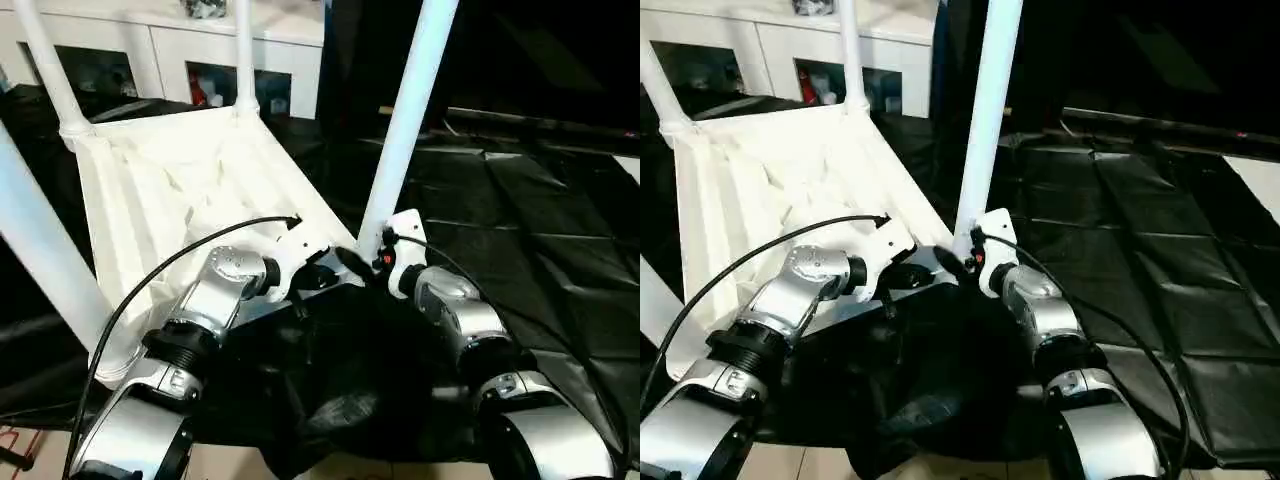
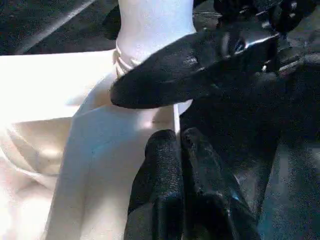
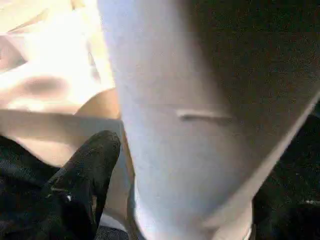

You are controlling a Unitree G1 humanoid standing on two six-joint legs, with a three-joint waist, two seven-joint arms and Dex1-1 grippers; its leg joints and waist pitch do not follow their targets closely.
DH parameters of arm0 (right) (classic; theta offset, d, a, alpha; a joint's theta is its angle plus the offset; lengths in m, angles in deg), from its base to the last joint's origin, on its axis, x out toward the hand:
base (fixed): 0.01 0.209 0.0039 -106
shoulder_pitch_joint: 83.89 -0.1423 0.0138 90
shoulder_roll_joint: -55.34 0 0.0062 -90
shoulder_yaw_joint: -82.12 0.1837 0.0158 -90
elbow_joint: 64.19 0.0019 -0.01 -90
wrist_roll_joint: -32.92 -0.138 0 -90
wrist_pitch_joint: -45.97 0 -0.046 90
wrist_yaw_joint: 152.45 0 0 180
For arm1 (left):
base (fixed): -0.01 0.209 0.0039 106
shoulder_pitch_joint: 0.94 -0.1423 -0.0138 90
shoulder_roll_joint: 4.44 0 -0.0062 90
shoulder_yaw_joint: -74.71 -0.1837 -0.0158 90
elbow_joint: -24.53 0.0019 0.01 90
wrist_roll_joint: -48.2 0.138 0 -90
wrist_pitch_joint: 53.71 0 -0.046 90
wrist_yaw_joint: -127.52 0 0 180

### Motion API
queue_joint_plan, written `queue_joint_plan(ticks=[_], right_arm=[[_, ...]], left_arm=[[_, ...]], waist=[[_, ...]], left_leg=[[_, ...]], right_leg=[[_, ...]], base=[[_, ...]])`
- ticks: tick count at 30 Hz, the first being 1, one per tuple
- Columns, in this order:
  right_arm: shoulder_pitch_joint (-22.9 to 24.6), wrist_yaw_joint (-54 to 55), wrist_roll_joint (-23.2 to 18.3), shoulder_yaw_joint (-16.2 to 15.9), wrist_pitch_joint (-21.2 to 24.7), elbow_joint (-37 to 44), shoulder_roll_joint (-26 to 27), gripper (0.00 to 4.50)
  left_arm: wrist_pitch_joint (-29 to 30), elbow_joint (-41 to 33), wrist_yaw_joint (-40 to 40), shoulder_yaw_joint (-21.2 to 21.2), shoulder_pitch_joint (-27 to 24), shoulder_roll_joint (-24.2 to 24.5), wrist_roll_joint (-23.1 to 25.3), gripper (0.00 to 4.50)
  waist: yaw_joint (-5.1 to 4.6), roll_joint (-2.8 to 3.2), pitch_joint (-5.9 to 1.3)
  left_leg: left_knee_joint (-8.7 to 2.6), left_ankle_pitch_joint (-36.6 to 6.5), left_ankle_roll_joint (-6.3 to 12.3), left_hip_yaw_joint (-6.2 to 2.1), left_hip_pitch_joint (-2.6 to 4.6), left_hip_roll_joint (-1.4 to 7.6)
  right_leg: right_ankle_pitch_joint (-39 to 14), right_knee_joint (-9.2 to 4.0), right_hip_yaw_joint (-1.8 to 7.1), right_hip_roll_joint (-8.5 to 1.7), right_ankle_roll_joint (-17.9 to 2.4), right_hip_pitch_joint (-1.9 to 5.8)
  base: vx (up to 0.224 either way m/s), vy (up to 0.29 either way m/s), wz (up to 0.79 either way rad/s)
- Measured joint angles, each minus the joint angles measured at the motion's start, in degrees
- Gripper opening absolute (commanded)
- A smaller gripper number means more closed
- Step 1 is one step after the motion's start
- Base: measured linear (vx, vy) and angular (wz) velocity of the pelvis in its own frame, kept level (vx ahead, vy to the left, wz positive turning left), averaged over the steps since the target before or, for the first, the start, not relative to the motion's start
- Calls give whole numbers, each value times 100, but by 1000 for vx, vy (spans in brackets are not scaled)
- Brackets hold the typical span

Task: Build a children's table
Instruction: Rotate leg to tighten

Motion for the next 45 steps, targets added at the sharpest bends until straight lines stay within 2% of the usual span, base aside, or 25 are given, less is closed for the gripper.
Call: queue_joint_plan(ticks=[5,8,10,13,15,17,23,29,33,37,40,44,45], right_arm=[[244,-1334,-167,-167,-14,321,-418,378],[446,-2202,-361,-260,307,720,-692,378],[539,-2623,-449,-353,478,911,-834,378],[667,-2970,-479,-427,660,1137,-985,344],[706,-3094,-479,-493,746,1222,-1070,344],[772,-3153,-478,-513,827,1336,-1093,312],[856,-3159,-473,-515,1057,1549,-1114,271],[868,-3148,-461,-516,1173,1630,-1119,263],[805,-2539,-400,-386,1119,1482,-853,263],[412,-1080,-288,-106,1009,861,-372,259],[171,-210,-266,67,916,499,-81,259],[-15,570,-222,139,779,248,160,259],[-35,687,-189,138,698,196,201,294]], left_arm=[[-256,-94,687,-81,-71,241,-120,0],[-469,-93,1170,-170,-96,379,-200,0],[-583,-74,1432,-188,-104,448,-212,0],[-707,-26,1659,-242,-109,474,-227,0],[-775,16,1757,-252,-107,488,-243,0],[-868,75,1844,-257,-102,506,-253,0],[-978,134,1979,-268,-93,531,-268,0],[-980,138,1985,-263,-94,534,-285,0],[-915,221,1679,-183,-83,513,-224,0],[-629,311,845,-74,-11,306,-95,0],[-379,286,368,4,8,135,-18,0],[-141,188,-27,50,2,5,34,0],[-83,153,-79,50,-4,-10,34,0]], waist=[[79,10,6],[169,13,9],[194,14,9],[202,15,9],[204,15,9],[205,15,8],[204,17,7],[204,23,4],[161,21,3],[-19,14,1],[-84,11,-1],[-145,10,-2],[-152,10,-3]], left_leg=[[-3,1,2,3,-14,3],[6,2,3,9,-18,3],[15,2,4,9,-26,3],[26,2,4,9,-23,2],[26,2,4,9,-15,2],[24,2,4,8,-4,2],[22,2,4,5,-4,2],[22,2,4,5,-5,2],[20,2,3,5,-5,2],[25,2,3,2,7,1],[24,2,2,-6,15,0],[22,1,1,-8,15,1],[21,1,1,-8,15,1]], right_leg=[[-1,0,0,0,-1,-13],[-2,0,7,-4,-4,-16],[-2,0,8,-6,-4,-14],[-2,0,11,-9,-4,3],[-3,0,13,-10,-2,15],[-4,2,12,-9,0,23],[-6,6,11,-9,3,25],[-6,7,11,-9,3,24],[-21,12,12,-7,28,32],[-24,5,10,-7,33,24],[-24,2,3,-6,33,19],[-24,3,2,-3,33,18],[-24,3,3,-3,33,18]], base=[[0,0,0],[0,0,0],[0,0,0],[0,0,0],[0,0,0],[0,0,0],[0,0,0],[0,0,0],[0,0,0],[0,0,0],[0,0,0],[0,0,0],[0,0,0]])
